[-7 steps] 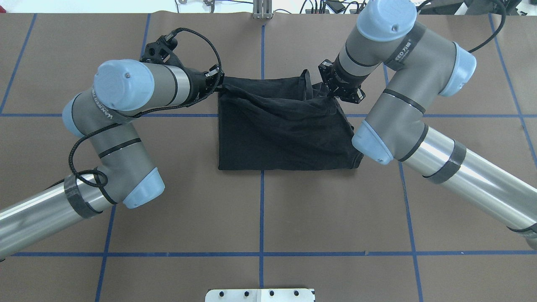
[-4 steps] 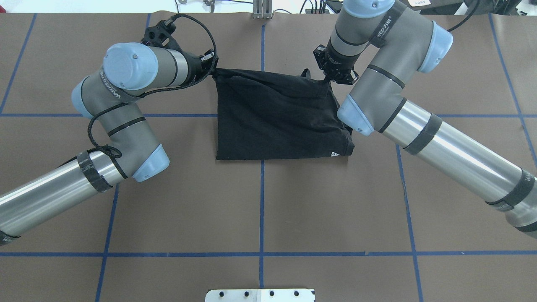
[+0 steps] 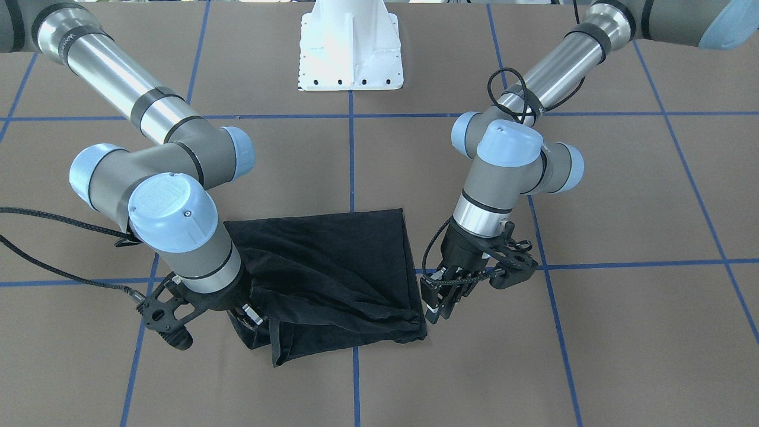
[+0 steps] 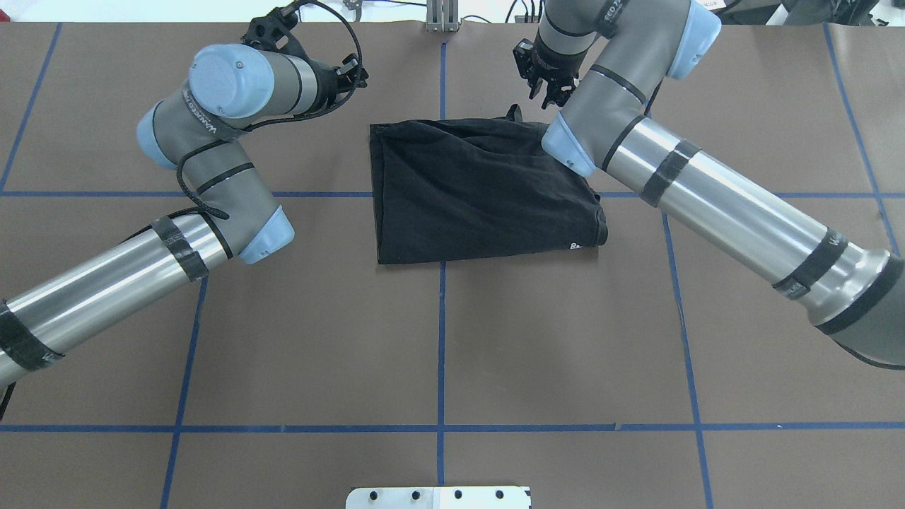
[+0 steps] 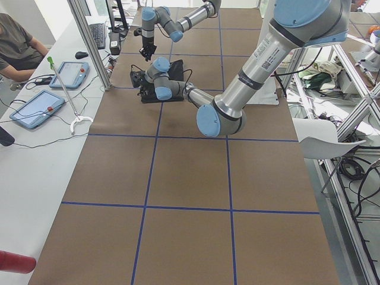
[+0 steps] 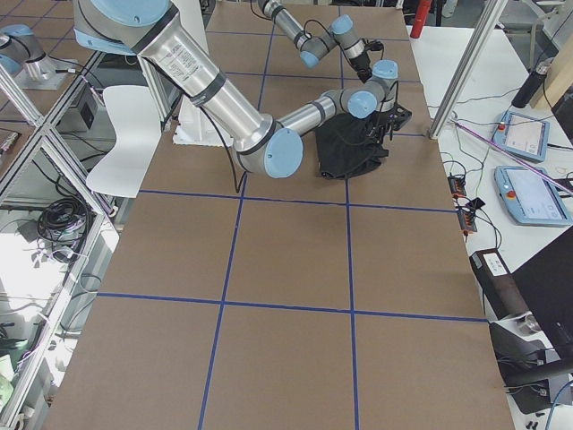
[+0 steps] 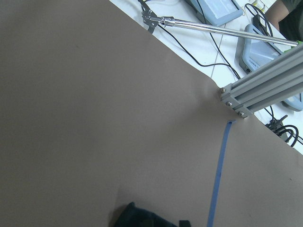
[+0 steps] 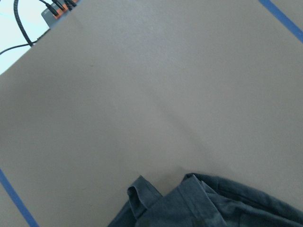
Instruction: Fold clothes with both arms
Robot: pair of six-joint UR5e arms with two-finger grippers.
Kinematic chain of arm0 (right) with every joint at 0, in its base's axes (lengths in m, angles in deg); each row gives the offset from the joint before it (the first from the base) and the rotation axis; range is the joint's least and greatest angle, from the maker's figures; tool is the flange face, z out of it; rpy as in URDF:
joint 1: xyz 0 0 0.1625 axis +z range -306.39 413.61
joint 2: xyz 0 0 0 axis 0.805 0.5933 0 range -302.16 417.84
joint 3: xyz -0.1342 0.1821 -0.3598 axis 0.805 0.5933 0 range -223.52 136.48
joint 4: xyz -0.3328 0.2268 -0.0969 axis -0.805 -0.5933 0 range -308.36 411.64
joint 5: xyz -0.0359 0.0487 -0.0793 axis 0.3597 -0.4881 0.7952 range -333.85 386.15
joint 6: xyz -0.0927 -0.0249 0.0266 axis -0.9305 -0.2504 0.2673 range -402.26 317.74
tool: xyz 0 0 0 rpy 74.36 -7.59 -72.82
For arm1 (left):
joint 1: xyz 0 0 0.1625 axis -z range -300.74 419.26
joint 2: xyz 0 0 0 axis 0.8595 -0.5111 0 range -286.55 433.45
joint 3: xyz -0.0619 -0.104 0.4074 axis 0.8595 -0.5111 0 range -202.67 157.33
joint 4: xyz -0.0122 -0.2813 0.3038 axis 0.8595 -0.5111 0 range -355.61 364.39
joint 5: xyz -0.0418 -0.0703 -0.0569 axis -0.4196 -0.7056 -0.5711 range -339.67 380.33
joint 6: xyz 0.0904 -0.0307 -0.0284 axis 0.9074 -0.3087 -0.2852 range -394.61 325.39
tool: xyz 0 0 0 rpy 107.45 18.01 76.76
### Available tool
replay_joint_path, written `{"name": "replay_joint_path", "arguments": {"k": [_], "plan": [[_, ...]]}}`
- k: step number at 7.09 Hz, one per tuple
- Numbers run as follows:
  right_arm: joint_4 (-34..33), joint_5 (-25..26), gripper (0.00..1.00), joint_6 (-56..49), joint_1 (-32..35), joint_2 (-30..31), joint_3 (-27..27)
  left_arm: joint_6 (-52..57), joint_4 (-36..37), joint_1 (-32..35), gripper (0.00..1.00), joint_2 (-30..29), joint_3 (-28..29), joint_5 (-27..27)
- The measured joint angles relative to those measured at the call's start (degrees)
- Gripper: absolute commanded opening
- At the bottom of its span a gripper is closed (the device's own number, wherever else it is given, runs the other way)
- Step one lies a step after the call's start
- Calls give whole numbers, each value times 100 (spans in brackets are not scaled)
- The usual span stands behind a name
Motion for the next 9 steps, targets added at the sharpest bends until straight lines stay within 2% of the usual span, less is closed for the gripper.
{"name": "replay_joint_path", "arguments": {"k": [2,4,5,6,8,9], "plan": [[-1,-287,100,-617,384,-275,370,133,-77,100,56,-18,10,-50],[11,-404,100,-789,403,-211,281,257,-59,223,55,-4,-180,-512],[11,-409,100,-800,373,33,-69,483,-29,307,56,43,-326,-769],[3,-430,100,-820,354,547,-744,854,-4,409,56,201,-542,-974],[-52,-497,100,-1401,444,1816,-2195,2251,57,802,56,1022,-1326,-1646],[-60,-539,100,-2163,656,2442,-2655,3234,122,1092,57,1553,-1736,-2049]]}}
